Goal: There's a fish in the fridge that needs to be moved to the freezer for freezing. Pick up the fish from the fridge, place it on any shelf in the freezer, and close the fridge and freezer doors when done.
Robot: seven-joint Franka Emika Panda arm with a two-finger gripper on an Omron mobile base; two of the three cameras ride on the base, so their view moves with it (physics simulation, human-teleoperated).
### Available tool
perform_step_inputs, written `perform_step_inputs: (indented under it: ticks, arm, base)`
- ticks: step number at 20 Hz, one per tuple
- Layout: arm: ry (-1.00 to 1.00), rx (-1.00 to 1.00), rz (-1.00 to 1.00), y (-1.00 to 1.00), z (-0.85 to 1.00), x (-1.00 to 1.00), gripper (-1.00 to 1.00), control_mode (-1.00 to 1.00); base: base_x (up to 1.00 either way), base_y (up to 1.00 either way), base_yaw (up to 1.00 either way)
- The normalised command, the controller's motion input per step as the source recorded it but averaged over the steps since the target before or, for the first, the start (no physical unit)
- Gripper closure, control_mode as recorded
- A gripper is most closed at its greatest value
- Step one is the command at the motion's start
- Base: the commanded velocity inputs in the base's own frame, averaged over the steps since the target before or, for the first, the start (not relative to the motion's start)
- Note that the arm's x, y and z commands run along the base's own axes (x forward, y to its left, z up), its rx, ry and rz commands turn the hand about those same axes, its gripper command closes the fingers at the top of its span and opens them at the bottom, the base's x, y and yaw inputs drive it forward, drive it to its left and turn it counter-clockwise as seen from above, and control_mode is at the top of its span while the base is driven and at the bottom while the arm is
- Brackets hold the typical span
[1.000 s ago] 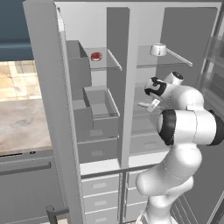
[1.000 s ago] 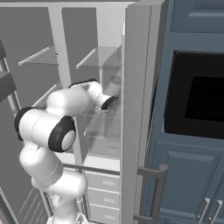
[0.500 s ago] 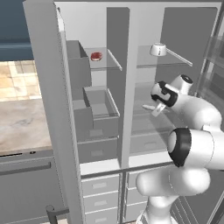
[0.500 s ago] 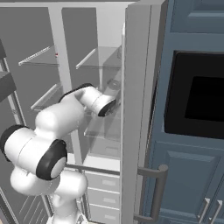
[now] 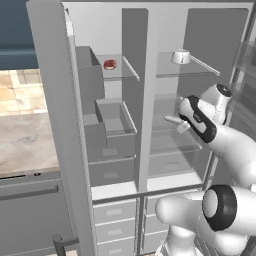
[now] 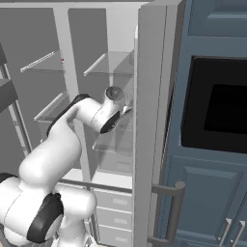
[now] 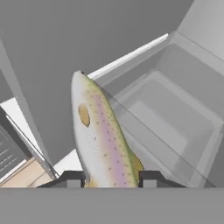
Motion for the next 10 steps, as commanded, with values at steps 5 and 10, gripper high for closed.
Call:
perform_step_inputs:
  ticks: [5,10]
  arm:
    - [0.05,0.00,0.00,0.08,0.80,-0.51,1.00,-1.00]
    - [0.00,0.02,0.00,0.23,0.47,-0.51,1.00,-1.00]
  base:
    - [0.00,0.00,0.00]
    - [0.00,0.00,0.00]
